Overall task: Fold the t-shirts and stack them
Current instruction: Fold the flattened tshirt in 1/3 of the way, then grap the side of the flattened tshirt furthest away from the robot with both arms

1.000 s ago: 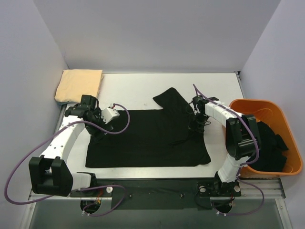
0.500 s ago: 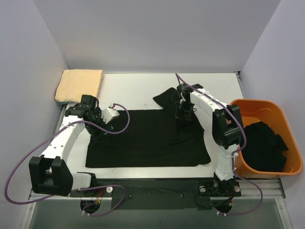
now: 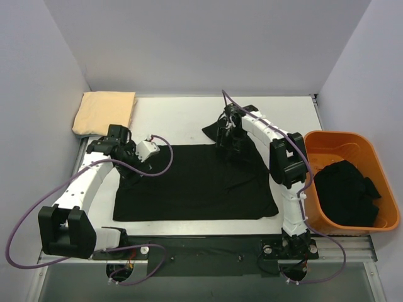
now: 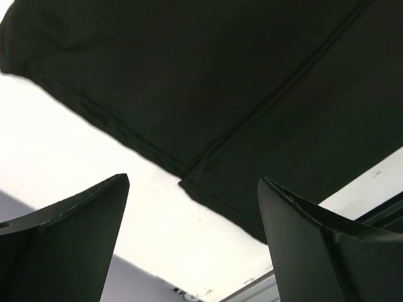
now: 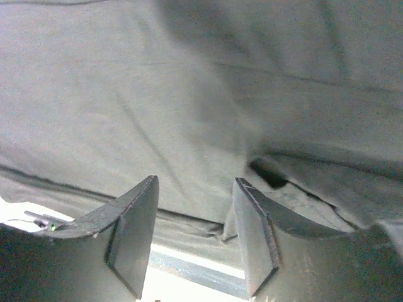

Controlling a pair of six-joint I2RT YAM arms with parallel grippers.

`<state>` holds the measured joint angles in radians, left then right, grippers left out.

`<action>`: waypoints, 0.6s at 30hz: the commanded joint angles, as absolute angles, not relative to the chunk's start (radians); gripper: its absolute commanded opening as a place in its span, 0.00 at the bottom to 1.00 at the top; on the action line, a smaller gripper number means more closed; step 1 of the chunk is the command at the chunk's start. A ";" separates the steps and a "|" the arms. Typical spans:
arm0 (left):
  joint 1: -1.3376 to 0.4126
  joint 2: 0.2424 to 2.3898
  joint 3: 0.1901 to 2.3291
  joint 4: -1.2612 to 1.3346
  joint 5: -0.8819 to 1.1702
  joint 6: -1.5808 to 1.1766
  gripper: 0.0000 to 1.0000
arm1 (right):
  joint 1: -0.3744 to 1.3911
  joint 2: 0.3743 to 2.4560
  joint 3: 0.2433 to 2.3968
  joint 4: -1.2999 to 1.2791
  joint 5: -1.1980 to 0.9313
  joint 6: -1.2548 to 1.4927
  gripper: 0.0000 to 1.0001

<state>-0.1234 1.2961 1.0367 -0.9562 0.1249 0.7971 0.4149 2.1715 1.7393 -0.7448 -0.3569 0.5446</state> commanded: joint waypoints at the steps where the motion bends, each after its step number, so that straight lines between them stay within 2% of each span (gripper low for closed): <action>1: -0.159 1.307 1.121 -0.927 0.360 0.743 0.93 | 0.425 2.131 1.827 -0.765 -0.466 0.486 0.48; 2: -0.172 1.327 1.137 -0.927 0.386 0.738 0.90 | 0.419 2.116 1.824 -0.765 -0.462 0.460 0.49; 3: -0.210 1.356 1.164 -0.930 0.432 0.738 0.81 | 0.398 2.073 1.818 -0.767 -0.460 0.450 0.49; 4: -0.234 1.371 1.183 -0.928 0.448 0.741 0.75 | 0.381 2.050 1.790 -0.770 -0.453 0.427 0.48; 5: -0.297 1.408 1.221 -0.925 0.474 0.741 0.60 | 0.341 1.993 1.770 -0.772 -0.440 0.420 0.47; 6: -0.366 1.428 1.241 -0.923 0.488 0.741 0.50 | 0.321 1.936 1.717 -0.773 -0.417 0.404 0.46; 7: -0.394 1.480 1.294 -0.922 0.526 0.741 0.47 | 0.270 1.910 1.682 -0.773 -0.405 0.381 0.45; 9: -0.471 1.563 1.385 -0.911 0.598 0.712 0.45 | 0.204 1.849 1.585 -0.775 -0.381 0.342 0.45; 12: -0.503 1.672 1.515 -0.859 0.675 0.556 0.53 | 0.153 1.824 1.510 -0.805 -0.290 0.282 0.44; 15: -0.460 1.739 1.563 -0.700 0.599 0.387 0.59 | 0.124 1.842 1.525 -0.812 -0.247 0.229 0.45; 18: -0.382 1.782 1.597 -0.683 0.420 0.315 0.61 | 0.110 1.929 1.687 -0.792 -0.275 0.203 0.46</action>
<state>-0.4820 1.7481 1.5238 -0.7933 0.5552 0.4961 0.0956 1.8389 1.5448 -0.7631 -0.2951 0.2901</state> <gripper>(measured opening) 0.598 0.453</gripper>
